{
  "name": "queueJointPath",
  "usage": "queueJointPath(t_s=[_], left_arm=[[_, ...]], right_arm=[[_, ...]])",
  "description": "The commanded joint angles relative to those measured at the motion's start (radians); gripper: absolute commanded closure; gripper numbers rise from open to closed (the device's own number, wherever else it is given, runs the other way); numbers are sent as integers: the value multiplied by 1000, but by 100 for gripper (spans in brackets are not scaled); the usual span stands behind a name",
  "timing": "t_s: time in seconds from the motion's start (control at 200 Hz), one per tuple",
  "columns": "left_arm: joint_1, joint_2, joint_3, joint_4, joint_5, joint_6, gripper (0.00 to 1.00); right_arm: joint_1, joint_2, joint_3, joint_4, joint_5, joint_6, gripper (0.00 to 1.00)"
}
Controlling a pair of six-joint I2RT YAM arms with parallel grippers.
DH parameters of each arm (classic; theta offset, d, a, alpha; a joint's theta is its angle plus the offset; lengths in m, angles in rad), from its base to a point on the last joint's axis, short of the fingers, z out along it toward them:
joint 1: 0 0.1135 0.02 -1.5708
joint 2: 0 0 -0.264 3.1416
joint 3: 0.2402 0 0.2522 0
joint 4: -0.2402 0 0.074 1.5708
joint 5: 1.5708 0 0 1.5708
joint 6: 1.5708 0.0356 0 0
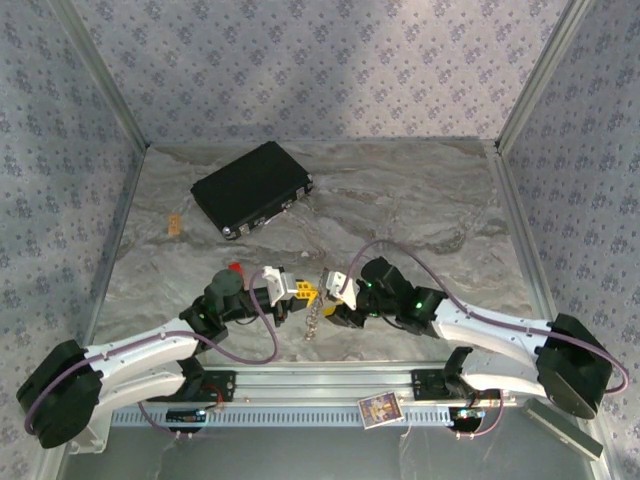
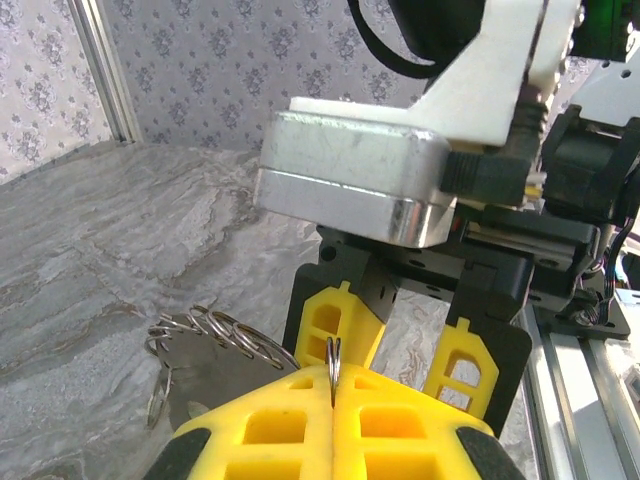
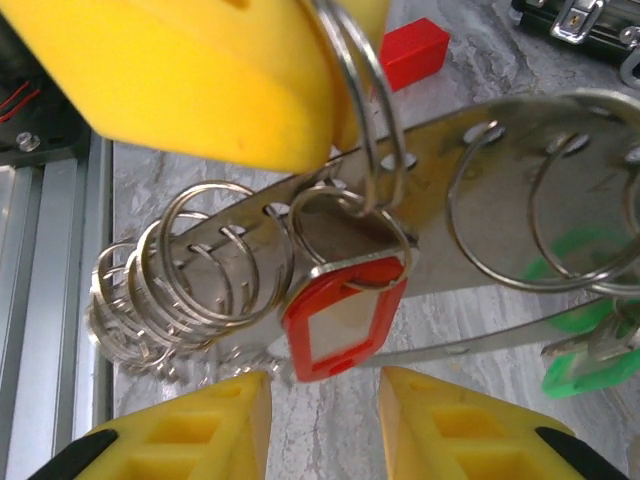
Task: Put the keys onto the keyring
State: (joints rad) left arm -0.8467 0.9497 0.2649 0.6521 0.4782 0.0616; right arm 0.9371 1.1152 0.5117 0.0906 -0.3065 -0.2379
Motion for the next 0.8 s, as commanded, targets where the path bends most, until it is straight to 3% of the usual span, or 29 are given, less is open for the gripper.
queueJointPath(t_s=[0.0, 0.475, 0.795], left_arm=[[-3, -19, -2, 81, 4, -16, 100], [-3, -25, -9, 86, -7, -28, 100], [-3, -31, -7, 83, -23, -25, 100]], right_arm=[[25, 8, -29, 128, 87, 32, 64], [106, 14, -89, 309, 290, 23, 62], [120, -37, -113, 318, 323, -20, 72]])
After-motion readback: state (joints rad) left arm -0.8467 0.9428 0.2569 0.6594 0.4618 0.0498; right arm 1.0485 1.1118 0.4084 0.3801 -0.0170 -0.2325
